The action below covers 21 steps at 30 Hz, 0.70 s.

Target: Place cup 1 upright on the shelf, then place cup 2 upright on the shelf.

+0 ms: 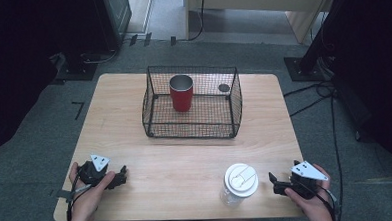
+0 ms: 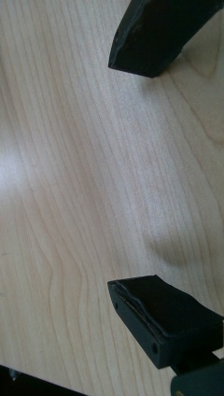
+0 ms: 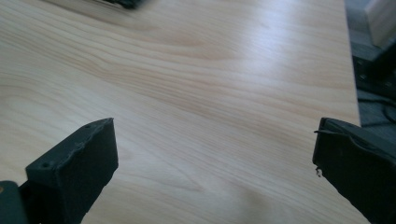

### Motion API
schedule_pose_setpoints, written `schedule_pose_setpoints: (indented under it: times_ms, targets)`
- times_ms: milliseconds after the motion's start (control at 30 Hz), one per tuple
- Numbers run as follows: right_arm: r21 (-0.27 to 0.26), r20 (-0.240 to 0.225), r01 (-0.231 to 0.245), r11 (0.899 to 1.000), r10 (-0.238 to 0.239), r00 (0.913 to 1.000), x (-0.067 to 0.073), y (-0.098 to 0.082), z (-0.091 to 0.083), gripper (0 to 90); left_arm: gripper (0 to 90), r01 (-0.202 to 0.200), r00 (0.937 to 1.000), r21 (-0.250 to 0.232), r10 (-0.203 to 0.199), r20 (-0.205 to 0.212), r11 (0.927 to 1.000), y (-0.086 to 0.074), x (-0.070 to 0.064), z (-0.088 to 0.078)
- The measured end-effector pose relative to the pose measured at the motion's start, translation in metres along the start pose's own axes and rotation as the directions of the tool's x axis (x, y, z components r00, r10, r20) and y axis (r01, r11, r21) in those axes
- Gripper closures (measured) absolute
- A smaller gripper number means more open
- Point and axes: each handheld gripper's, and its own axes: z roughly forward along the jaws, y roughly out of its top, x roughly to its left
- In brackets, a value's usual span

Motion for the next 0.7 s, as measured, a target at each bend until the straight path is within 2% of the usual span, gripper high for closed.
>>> schedule_pose_setpoints:
  times_ms: [67,133,300,400,467,567,700]
  targets:
    - [-0.014,-0.049,-0.004,1.0,0.004,0.9988,0.001,0.002,-0.005,0.0,0.0,0.041,0.9987,0.02,-0.042,0.03,0.9989,0.001,0.002,0.002]
    - [-0.032,-0.086,0.005,0.999,-0.008,0.9963,0.003,0.004,-0.01,0.0,0.0,0.082,0.9947,0.045,-0.084,0.06,0.9957,0.002,0.005,0.004]
    - [-0.068,-0.191,0.036,0.997,-0.049,0.9803,0.011,0.01,-0.022,0.0,0.0,0.086,0.9945,0.043,-0.089,0.056,0.9953,0.003,0.004,0.005]
    - [-0.063,-0.198,0.092,0.994,-0.103,0.9747,0.018,0.013,-0.024,0.0,0.0,0.087,0.9944,0.043,-0.09,0.056,0.9953,0.003,0.004,0.005]
    - [-0.059,-0.208,0.105,0.993,-0.115,0.9713,0.021,0.015,-0.025,0.0,0.0,0.09,0.9943,0.042,-0.092,0.054,0.995,0.003,0.004,0.005]
    - [-0.062,-0.241,0.136,0.989,-0.147,0.9593,0.025,0.015,-0.027,0.0,0.0,0.092,0.9943,0.044,-0.094,0.051,0.9948,0.003,0.004,0.005]
    - [-0.08,-0.276,0.138,0.987,-0.155,0.9485,0.026,0.014,-0.032,0.0,0.0,0.093,0.9941,0.043,-0.096,0.051,0.9947,0.003,0.004,0.005]
